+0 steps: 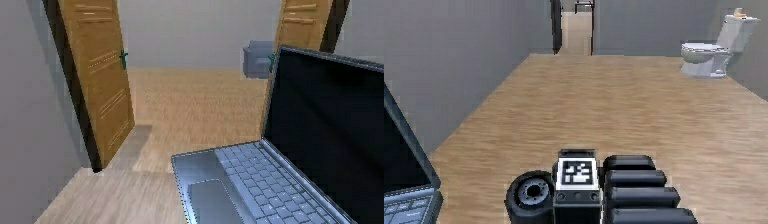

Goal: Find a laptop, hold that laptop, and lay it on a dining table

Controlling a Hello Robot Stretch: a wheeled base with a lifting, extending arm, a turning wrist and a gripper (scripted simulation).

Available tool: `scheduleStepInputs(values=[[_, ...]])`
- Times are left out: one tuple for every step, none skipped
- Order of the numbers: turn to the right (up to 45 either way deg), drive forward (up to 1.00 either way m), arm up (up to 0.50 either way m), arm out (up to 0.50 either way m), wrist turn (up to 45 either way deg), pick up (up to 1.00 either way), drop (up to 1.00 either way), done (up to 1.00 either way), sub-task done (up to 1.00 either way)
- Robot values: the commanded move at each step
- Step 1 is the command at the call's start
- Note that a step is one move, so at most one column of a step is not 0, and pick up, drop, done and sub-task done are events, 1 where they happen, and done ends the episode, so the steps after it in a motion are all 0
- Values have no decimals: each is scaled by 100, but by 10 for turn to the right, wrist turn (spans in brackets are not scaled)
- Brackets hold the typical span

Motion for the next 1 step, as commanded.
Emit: scheduleStepInputs(values=[[0, 100, 0, 0, 0, 0, 0, 0, 0]])
